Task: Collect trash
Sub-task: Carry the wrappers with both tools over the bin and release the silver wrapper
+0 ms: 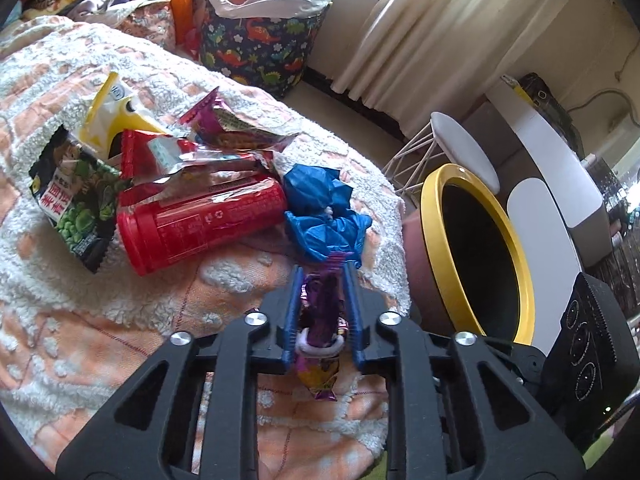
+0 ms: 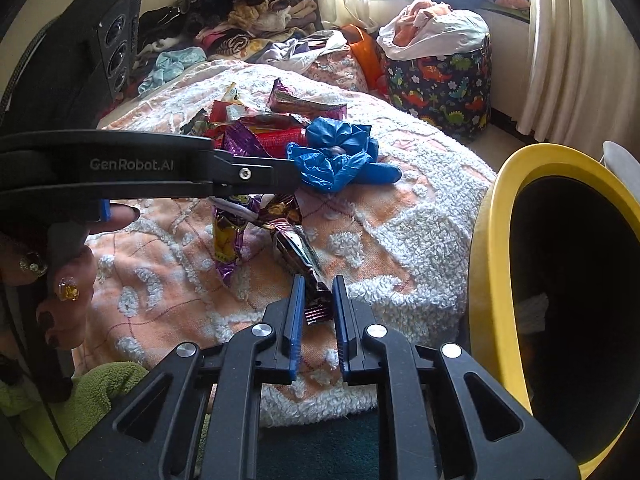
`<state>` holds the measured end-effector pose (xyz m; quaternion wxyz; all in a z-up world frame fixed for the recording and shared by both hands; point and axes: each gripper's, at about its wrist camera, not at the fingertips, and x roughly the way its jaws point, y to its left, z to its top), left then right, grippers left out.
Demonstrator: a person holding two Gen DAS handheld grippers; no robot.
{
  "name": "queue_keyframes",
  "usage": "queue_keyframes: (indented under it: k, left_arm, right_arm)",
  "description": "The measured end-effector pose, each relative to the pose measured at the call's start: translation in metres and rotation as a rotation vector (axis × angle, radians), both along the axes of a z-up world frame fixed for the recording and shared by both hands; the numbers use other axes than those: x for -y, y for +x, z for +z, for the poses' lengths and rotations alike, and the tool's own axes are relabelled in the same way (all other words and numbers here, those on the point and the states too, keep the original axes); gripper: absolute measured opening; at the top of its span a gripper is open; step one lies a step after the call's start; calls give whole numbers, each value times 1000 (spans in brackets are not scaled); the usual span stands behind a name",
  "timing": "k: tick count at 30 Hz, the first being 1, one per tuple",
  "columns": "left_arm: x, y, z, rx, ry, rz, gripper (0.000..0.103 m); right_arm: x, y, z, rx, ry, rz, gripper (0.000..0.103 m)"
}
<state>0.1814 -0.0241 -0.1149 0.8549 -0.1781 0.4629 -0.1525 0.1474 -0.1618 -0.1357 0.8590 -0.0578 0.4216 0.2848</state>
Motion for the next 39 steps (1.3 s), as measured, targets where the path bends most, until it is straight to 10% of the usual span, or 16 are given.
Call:
queue_keyframes:
  k: [39]
  left_arm:
    - [-9, -31, 64, 181, -72, 62, 10]
  right_arm:
    - [63, -15, 47, 100, 191, -141, 3]
